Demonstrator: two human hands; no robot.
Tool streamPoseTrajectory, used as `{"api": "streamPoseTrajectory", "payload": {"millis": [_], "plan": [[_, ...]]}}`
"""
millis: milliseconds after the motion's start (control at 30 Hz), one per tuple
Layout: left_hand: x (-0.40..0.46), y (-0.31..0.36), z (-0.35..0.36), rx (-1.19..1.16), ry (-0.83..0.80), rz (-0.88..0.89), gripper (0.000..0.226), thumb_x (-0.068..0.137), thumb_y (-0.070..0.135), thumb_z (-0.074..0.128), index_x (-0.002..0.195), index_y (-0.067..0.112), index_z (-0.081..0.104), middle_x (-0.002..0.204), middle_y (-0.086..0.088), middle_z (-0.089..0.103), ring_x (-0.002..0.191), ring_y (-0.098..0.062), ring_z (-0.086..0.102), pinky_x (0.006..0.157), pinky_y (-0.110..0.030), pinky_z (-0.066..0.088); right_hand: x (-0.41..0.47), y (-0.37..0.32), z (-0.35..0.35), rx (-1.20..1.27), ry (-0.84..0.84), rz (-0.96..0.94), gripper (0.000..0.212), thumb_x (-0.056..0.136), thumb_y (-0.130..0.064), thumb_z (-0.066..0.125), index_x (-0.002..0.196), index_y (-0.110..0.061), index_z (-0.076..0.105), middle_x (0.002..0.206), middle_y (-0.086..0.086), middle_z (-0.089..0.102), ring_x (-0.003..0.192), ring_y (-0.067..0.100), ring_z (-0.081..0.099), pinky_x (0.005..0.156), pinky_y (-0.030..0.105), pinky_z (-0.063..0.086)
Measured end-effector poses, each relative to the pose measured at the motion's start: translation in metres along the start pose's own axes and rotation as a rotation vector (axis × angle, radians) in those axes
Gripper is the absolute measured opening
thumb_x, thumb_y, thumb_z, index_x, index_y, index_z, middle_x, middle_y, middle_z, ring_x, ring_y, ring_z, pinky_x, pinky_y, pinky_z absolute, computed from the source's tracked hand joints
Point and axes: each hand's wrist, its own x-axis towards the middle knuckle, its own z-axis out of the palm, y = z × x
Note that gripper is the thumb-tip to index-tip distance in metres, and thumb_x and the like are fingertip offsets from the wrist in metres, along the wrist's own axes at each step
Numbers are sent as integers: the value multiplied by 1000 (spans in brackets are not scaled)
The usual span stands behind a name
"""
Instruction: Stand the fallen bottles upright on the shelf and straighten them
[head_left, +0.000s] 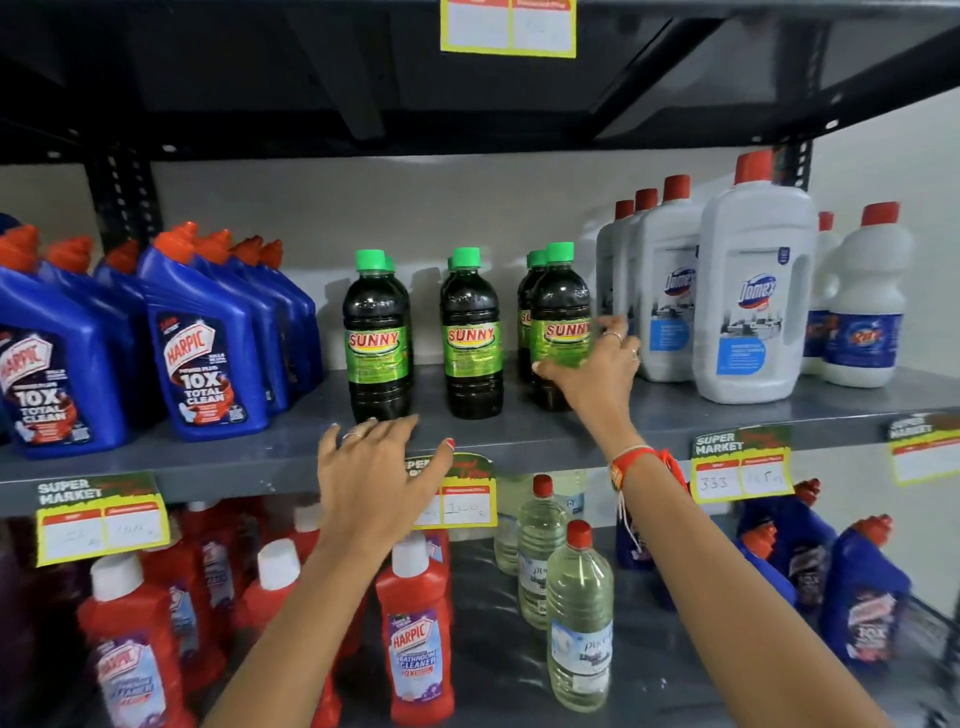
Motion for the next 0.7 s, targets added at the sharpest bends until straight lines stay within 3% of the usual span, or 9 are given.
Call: {"api": "streamPoseTrajectory", "payload": {"millis": [167,267,533,700], "plan": [[6,27,19,0,-61,61,68,77,62,25,113,17,63,117,-3,66,110,-22,57,95,-42,37,9,9,0,51,-253,21,88,61,-25,87,125,-1,31,129,18,53,123,32,49,100,39,42],[3,27,25,-1,-42,60,63,80,59,29,110,17,65,114,-3,68,107,-23,59,88,-40,42,10,10,-1,39,-252,18,78,64,-21,85,120,-2,34,125,18,58,118,33,54,94,37,44],[2,29,22,0,-32,46,59,80,57,33,108,17,66,111,-3,69,104,-22,60,87,-38,43,9,7,-2,52,-238,17,73,66,-14,83,119,1,34,124,20,57,116,35,54,93,36,44],[1,31,20,-31,-54,25,62,80,59,29,110,18,65,114,-3,67,107,-22,59,89,-38,41,6,5,-4,46,-234,24,87,66,-15,84,130,3,28,131,24,48,127,37,43,103,39,37]]}}
